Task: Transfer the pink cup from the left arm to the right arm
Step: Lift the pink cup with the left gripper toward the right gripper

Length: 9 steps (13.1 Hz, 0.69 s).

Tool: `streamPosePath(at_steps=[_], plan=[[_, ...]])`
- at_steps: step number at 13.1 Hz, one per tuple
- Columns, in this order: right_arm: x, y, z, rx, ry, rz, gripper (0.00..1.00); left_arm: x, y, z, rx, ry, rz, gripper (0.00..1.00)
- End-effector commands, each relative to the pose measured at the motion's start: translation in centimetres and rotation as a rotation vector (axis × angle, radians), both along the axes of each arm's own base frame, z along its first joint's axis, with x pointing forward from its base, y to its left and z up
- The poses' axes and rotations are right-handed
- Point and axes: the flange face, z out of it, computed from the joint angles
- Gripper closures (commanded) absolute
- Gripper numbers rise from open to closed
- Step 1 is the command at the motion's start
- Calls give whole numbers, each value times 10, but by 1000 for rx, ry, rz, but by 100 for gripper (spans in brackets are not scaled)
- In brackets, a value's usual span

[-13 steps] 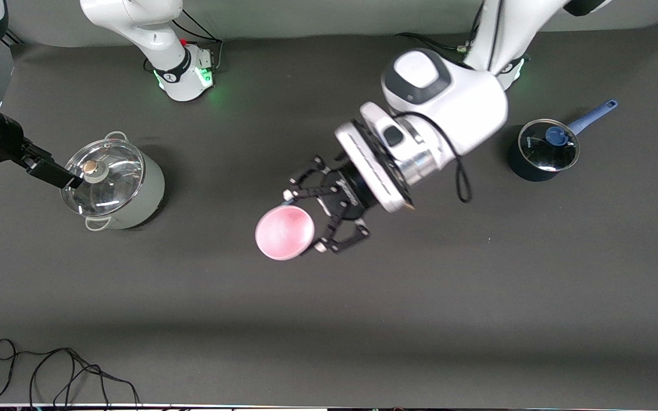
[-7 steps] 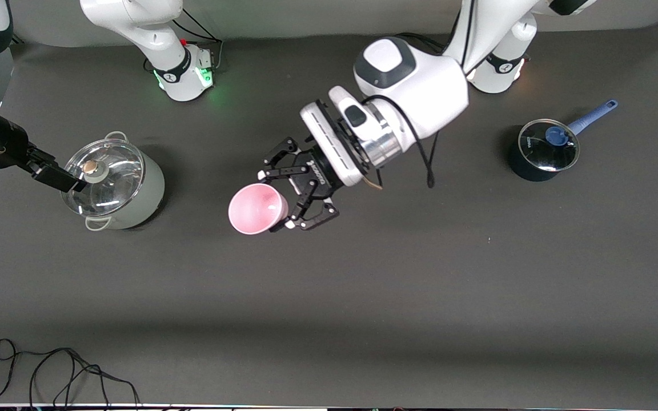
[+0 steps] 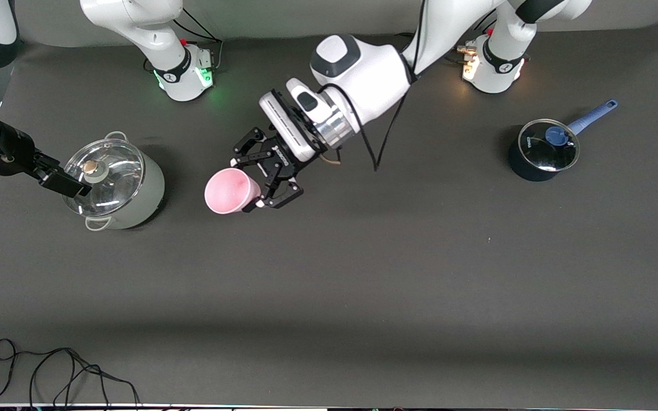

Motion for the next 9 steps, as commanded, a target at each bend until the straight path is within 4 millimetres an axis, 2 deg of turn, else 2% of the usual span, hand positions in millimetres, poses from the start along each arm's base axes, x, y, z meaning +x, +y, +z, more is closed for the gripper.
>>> streamPosePath(at_steps=[1, 4, 7, 9], plan=[[1, 4, 8, 22, -13, -22, 0, -8, -8, -1, 14, -29, 24, 100], [0, 13, 37, 26, -63, -6, 0, -20, -17, -10, 14, -36, 47, 100], [-4, 62, 73, 30, -112, -67, 0, -22, -21, -16, 19, -31, 43, 100], [-3, 103, 85, 31, -116, -73, 0, -21, -21, -15, 15, -31, 45, 100]])
